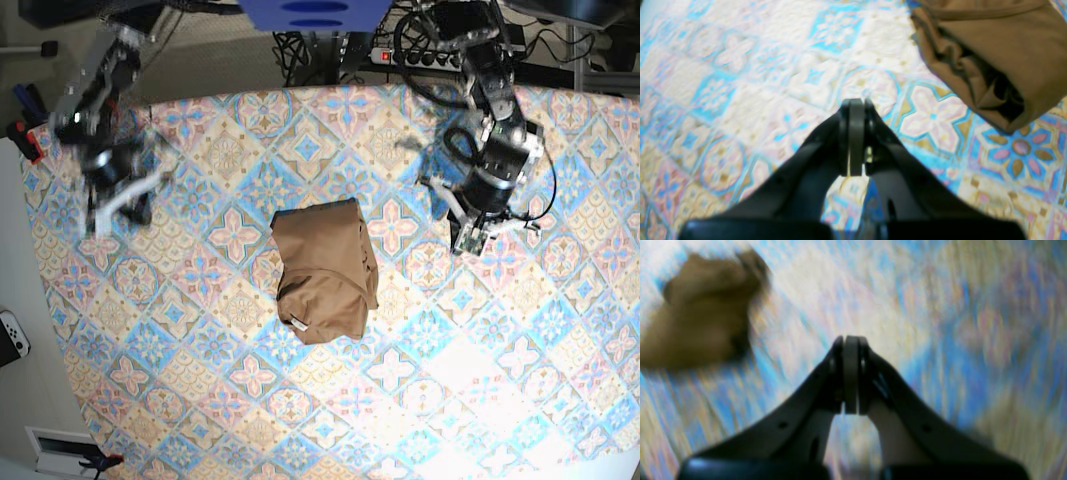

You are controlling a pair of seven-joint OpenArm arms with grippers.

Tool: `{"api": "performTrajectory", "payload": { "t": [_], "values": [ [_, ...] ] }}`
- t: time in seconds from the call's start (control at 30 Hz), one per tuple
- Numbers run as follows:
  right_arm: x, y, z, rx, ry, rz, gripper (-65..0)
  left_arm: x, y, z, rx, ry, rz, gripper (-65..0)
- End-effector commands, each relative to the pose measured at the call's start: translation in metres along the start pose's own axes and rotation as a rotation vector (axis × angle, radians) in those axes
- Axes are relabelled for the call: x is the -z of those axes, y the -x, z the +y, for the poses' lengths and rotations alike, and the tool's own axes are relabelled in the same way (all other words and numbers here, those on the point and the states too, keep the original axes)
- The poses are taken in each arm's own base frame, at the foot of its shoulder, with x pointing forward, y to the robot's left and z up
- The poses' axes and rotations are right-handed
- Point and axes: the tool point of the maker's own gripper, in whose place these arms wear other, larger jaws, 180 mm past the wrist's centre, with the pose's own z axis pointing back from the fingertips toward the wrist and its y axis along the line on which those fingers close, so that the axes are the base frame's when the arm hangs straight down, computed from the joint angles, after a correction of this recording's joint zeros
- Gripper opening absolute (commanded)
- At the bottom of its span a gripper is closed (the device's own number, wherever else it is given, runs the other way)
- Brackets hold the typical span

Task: Layout the t-shirt on the table in an organized manner, then fold the t-shirt properly

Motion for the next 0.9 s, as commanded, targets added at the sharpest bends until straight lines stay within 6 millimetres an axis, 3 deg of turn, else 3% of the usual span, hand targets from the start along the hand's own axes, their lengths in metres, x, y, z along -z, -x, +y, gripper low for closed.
{"api": "performTrajectory", "payload": {
  "t": [0.0, 0.07, 0.37, 0.73, 0.87],
  "values": [
    [-0.008, 0.002, -0.002, 0.012, 0.007, -0.019, -65.0, -0.007, -0.011, -0.003, -0.005, 0.009, -0.054, -65.0],
    [-0.016, 0.023, -0.007, 0.059, 0.035, 0.011, -65.0, -0.013, -0.001, -0.009, -0.012, 0.021, -0.032, -65.0],
    [-0.049, 0.066, -0.021, 0.138, 0.115, -0.008, -65.0, -0.049, 0.033, -0.053, -0.117, 0.118, -0.094, -65.0],
    [-0.08, 0.091, -0.027, 0.137, 0.155, -0.025, -65.0, -0.081, 0.077, -0.082, -0.211, 0.171, 0.02, -65.0],
    [-0.086, 0.078, -0.03, 0.129, 0.166, -0.117, -65.0, -0.092, 0.091, -0.088, -0.222, 0.179, 0.066, -65.0]
  ]
}}
